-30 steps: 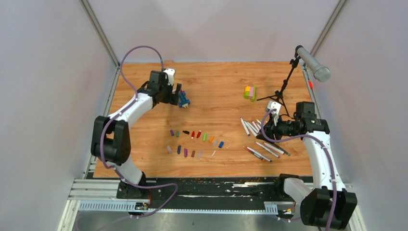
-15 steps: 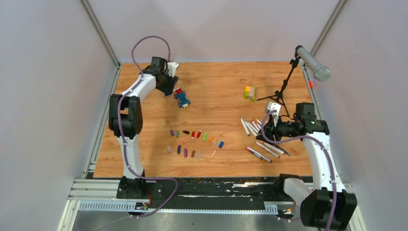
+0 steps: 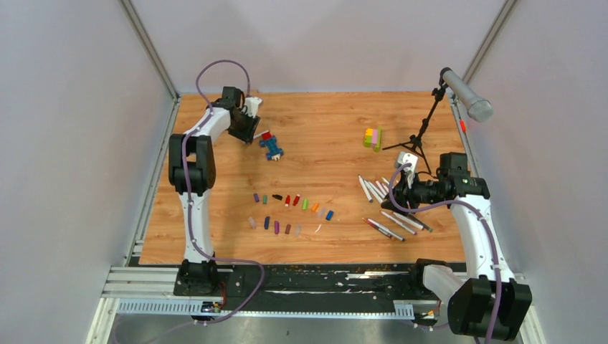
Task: Open the pen caps
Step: Pick up the pen from the center of the board.
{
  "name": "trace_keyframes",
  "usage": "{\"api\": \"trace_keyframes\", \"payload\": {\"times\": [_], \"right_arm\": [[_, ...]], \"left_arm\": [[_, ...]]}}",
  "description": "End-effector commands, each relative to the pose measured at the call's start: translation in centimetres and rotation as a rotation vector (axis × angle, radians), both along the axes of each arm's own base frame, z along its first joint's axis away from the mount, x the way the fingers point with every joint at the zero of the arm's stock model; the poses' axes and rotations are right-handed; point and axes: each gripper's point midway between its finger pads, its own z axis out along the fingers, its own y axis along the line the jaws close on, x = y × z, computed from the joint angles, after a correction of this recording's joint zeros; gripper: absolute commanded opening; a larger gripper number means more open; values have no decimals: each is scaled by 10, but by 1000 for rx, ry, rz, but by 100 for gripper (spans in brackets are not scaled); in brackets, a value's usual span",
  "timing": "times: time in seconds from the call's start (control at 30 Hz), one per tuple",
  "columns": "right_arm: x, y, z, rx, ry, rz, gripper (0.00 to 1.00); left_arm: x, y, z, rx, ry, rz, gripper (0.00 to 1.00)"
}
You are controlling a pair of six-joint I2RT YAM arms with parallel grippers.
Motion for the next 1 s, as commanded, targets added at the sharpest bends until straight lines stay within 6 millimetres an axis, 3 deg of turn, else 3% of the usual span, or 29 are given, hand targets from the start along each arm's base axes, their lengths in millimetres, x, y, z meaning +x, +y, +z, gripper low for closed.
{"api": "trace_keyframes", "payload": {"times": [0.0,0.27,0.53,0.73,0.8,0.97], "right_arm": [[1,4,2,14,-22,26,37],[0,3,1,11,-23,27,38],[0,4,3,13,-33,31,37],[-2,5,6,15,-47,36,38],[-2,5,6,16,-49,36,38],[-4,6,7,19,-56,42,38]], "left_arm": [[12,-2,11,-14,-28,-33,48],[15,-2,6,-32,-7,-23,42],[4,5,-1,-50,35,13,40],[-4,8,-3,-63,56,47,23],[-5,8,-1,-67,46,60,13],[-7,11,27,-76,-28,114,1]]}}
